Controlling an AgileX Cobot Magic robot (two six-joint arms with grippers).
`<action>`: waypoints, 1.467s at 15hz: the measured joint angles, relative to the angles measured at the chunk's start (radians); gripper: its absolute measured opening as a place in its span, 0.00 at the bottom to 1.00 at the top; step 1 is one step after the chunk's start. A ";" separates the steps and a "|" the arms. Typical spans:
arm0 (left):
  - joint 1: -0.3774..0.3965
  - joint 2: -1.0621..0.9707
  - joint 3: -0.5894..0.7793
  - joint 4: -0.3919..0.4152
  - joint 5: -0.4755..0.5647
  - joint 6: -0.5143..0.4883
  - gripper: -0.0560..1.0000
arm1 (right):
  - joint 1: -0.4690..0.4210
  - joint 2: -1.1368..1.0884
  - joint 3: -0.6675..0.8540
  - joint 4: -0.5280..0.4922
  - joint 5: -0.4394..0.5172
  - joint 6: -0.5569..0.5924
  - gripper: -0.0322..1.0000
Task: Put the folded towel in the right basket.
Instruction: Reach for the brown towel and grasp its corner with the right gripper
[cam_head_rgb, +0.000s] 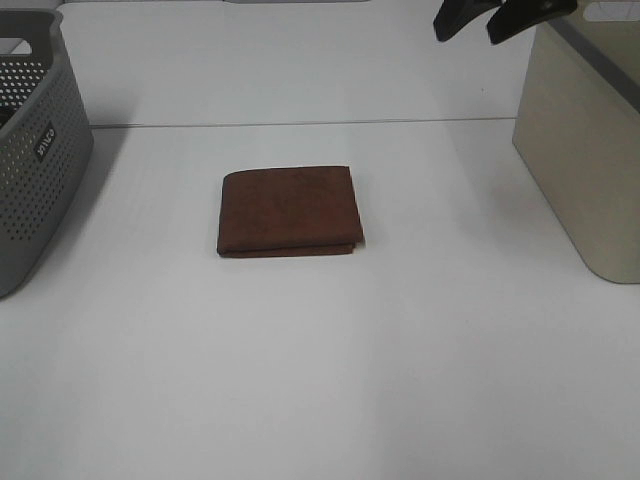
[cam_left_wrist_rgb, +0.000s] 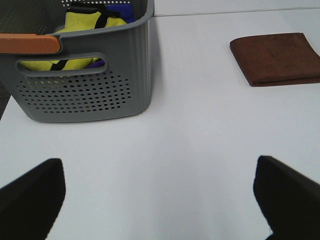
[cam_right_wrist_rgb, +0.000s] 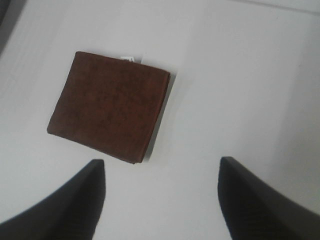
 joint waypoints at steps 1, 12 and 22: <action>0.000 0.000 0.000 0.000 0.000 0.000 0.97 | 0.001 0.097 -0.048 0.023 0.061 0.077 0.63; 0.000 0.000 0.000 0.000 0.000 0.000 0.97 | 0.004 0.576 -0.343 0.276 0.201 0.020 0.67; 0.000 0.000 0.000 0.000 0.000 0.000 0.97 | 0.004 0.751 -0.397 0.404 0.150 -0.086 0.67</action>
